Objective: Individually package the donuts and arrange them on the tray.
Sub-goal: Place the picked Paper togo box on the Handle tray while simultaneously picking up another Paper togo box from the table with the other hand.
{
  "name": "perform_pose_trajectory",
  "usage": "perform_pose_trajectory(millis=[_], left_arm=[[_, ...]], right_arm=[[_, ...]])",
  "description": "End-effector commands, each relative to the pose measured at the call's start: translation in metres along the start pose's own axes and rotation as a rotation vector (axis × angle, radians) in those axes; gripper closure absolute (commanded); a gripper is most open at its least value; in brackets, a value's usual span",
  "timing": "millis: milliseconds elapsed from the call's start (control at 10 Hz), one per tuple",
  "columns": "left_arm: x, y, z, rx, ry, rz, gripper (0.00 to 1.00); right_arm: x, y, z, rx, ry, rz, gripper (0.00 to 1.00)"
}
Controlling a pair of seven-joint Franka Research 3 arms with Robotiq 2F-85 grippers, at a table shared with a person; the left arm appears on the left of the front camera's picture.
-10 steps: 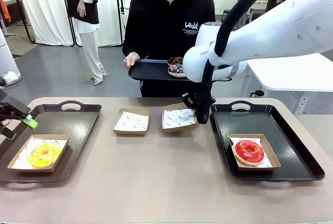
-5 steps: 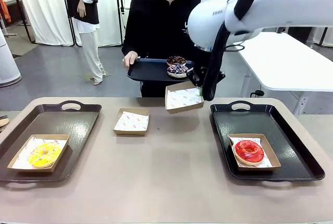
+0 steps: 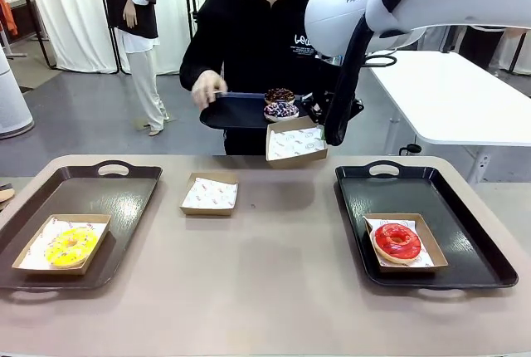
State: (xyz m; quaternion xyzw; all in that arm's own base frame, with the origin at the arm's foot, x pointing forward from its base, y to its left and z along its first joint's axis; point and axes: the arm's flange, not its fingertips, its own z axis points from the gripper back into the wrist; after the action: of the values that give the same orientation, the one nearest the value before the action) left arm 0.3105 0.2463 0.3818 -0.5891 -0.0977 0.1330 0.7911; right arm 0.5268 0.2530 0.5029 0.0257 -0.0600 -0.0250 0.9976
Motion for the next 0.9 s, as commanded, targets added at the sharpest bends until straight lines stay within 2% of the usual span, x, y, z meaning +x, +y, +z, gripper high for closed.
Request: perform_pose_trajectory(millis=[0, 300, 400, 800], left_arm=[[0.003, 0.004, 0.004, -0.025, -0.014, 0.01, 0.0], [0.0, 0.009, 0.003, -0.004, -0.004, 0.029, 0.0], [0.0, 0.009, 0.003, -0.004, -0.004, 0.029, 0.0], [0.0, 0.009, 0.003, -0.004, -0.004, 0.029, 0.0]], right_arm=[[0.018, 0.001, -0.003, 0.015, 0.053, -0.019, 1.0], [0.038, 0.003, -0.019, -0.014, 0.067, -0.005, 1.0], [0.02, -0.001, -0.014, -0.006, 0.043, -0.017, 1.0], [0.02, -0.001, -0.014, -0.006, 0.043, -0.017, 1.0]])
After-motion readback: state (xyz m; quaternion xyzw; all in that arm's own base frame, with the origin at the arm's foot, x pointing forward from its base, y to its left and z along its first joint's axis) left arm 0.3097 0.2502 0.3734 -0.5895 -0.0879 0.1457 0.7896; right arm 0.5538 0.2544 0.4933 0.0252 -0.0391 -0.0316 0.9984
